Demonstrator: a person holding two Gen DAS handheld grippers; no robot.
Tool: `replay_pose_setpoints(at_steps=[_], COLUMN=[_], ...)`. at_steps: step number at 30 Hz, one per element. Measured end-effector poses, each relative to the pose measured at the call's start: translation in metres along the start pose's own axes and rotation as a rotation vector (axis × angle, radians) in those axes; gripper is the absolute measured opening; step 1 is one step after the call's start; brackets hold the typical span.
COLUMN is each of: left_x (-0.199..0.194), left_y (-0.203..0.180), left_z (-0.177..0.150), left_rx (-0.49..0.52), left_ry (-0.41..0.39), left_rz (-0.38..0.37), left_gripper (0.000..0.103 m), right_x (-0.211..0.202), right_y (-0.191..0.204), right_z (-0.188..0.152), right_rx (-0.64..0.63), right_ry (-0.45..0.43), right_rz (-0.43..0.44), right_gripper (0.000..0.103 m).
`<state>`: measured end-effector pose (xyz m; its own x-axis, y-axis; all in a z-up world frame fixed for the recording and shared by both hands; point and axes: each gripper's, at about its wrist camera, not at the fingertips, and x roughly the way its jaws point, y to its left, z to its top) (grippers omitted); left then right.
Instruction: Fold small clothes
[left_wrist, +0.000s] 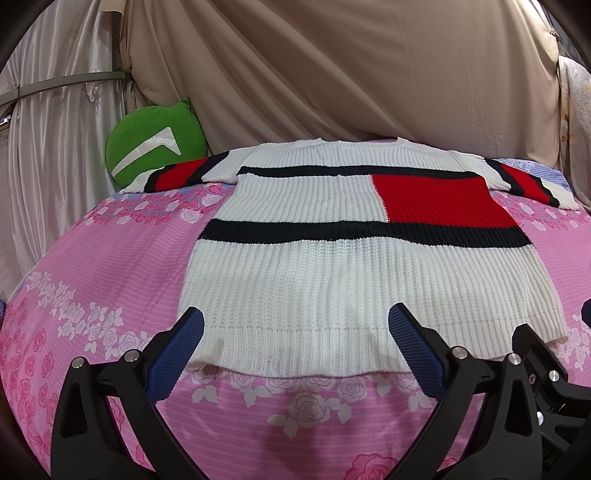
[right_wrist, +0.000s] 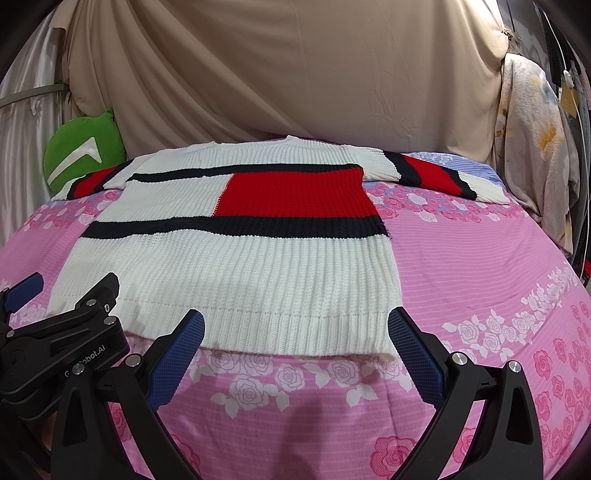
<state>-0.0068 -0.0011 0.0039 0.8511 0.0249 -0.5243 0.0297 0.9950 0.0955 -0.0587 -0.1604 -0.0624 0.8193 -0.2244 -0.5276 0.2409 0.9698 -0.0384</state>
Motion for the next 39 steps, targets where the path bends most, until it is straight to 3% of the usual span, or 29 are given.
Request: replay_pose_setpoints(at_steps=[10, 14, 18, 22, 26, 31, 34, 37, 38, 39], left_x=[0.001, 0.0, 0.001, 0.011, 0.029, 0.065, 0.09, 0.111, 0.117, 0.124], left_y=[0.0, 0.009, 0.019, 0.026, 0.035, 0.044, 0.049, 0.053, 0.054, 0.054], left_z=[0.0, 0.001, 0.007, 0.03, 0.057, 0.084, 0.096, 0.106, 0.109, 0.112], left_rx=[-0.001, -0.028, -0.037, -0.015, -0.013, 0.008, 0.013, 0.009, 0.008, 0.01], left_ry=[0.003, 0.023, 0.025, 0.026, 0.035, 0.065, 0.102, 0.133, 0.139, 0.146], left_rz=[-0.005, -0.11, -0.133, -0.131, -0.152, -0.135, -0.141, -0.149, -0.149, -0.144], left_gripper=[0.098, 0.098, 0.098, 0.098, 0.098, 0.098, 0.098, 0.098, 0.098, 0.098], right_x=[0.001, 0.001, 0.006, 0.042, 0.113, 0.196, 0.234, 0.267, 0.278, 0.285], right_y=[-0.001, -0.021, -0.073, -0.164, -0.256, -0.357, -0.396, -0.421, -0.425, -0.425], right_z=[0.001, 0.008, 0.038, 0.079, 0.121, 0.159, 0.171, 0.177, 0.179, 0.182], right_rx=[0.004, 0.053, 0.071, 0.174, 0.291, 0.479, 0.567, 0.639, 0.657, 0.667], right_ry=[0.006, 0.005, -0.064, -0.101, 0.001, 0.067, 0.101, 0.146, 0.16, 0.162], right_rz=[0.017, 0.134, 0.09, 0.04, -0.014, -0.119, -0.169, -0.176, -0.176, -0.191], right_gripper=[0.098, 0.098, 0.098, 0.098, 0.098, 0.094, 0.089, 0.076, 0.065, 0.062])
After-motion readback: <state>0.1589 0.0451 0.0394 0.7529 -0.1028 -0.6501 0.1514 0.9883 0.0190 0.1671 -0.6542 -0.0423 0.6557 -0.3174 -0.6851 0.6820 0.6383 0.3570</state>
